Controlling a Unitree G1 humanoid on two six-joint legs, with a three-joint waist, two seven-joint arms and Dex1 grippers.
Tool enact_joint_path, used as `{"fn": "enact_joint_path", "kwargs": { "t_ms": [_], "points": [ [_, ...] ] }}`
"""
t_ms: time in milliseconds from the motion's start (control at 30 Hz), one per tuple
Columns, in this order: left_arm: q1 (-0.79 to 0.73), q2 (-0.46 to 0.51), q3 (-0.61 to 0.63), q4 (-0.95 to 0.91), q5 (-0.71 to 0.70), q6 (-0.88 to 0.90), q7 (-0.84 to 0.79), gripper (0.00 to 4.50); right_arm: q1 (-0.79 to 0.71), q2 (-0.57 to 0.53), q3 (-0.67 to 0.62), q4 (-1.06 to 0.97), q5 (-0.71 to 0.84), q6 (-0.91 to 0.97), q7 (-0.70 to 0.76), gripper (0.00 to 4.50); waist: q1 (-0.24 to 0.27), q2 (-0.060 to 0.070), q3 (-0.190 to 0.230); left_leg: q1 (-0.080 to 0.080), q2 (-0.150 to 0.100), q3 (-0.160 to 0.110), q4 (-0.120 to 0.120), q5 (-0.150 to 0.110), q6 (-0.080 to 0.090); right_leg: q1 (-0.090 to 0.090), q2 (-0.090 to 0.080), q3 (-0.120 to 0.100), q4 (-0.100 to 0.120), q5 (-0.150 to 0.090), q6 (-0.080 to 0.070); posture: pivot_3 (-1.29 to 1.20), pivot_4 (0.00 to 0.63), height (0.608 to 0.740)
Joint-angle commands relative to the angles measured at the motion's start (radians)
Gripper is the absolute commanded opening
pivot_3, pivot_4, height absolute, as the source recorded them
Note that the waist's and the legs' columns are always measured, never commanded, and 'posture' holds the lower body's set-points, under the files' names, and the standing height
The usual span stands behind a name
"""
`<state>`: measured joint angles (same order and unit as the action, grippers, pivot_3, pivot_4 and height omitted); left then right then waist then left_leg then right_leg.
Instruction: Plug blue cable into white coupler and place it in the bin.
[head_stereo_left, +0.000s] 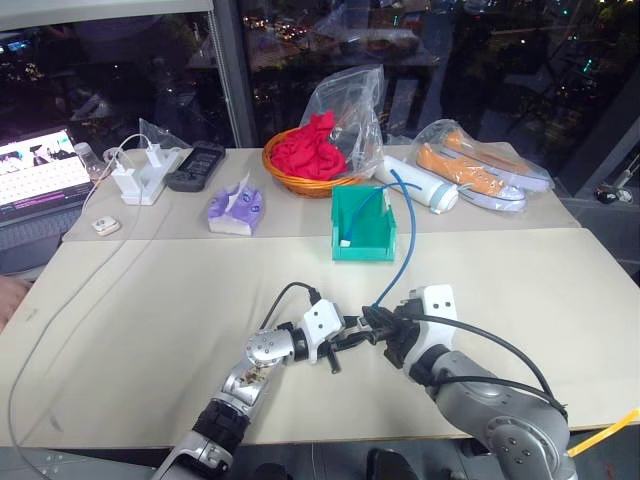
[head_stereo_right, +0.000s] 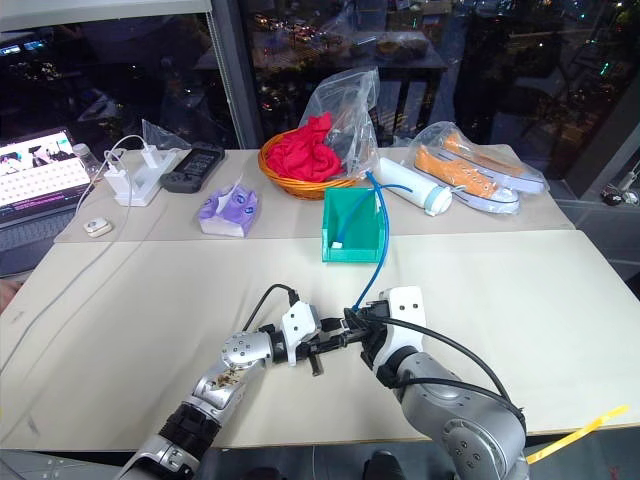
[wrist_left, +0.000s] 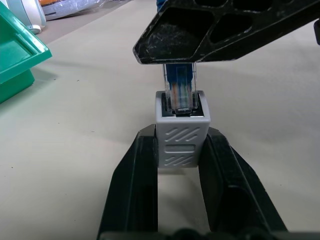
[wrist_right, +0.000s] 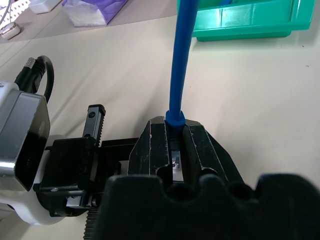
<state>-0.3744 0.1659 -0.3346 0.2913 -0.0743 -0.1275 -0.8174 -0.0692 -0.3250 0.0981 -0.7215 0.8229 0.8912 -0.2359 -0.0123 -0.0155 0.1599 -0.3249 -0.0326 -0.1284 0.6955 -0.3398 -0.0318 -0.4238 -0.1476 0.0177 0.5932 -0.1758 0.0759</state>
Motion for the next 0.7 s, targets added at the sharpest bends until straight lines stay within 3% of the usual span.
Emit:
{"fn": "enact_joint_path", "kwargs": {
  "t_ms": [33,367,700],
  "points": [
    [0.013,0.001,-0.002,-0.016,0.004,0.005,0.002,0.65,-0.001,0.001,-0.012,-0.015,-0.019,0.03,0.009,0.0,0.0,0.0,0.0,0.0,0.0,0.0,0.0,0.0,0.0,0.0,0.0,0.0,0.0,0.0,0.0,0.0,0.15,0.723],
    [0.014,0.007,0.002,-0.021,0.003,0.006,0.004,0.65,0.01,-0.019,0.015,0.01,-0.108,0.058,0.044,0.0,0.0,0.0,0.0,0.002,0.0,0.0,-0.001,0.0,0.0,0.001,0.0,0.0,0.0,-0.001,0.0,0.0,0.15,0.723],
    [0.013,0.013,0.008,-0.046,-0.004,0.028,0.005,0.65,0.047,-0.043,0.137,0.058,-0.287,0.032,0.102,0.0,-0.001,0.002,-0.004,0.003,0.0,0.0,-0.001,0.0,0.001,0.002,0.0,0.0,0.0,-0.002,0.001,0.0,0.15,0.723]
  ]
}}
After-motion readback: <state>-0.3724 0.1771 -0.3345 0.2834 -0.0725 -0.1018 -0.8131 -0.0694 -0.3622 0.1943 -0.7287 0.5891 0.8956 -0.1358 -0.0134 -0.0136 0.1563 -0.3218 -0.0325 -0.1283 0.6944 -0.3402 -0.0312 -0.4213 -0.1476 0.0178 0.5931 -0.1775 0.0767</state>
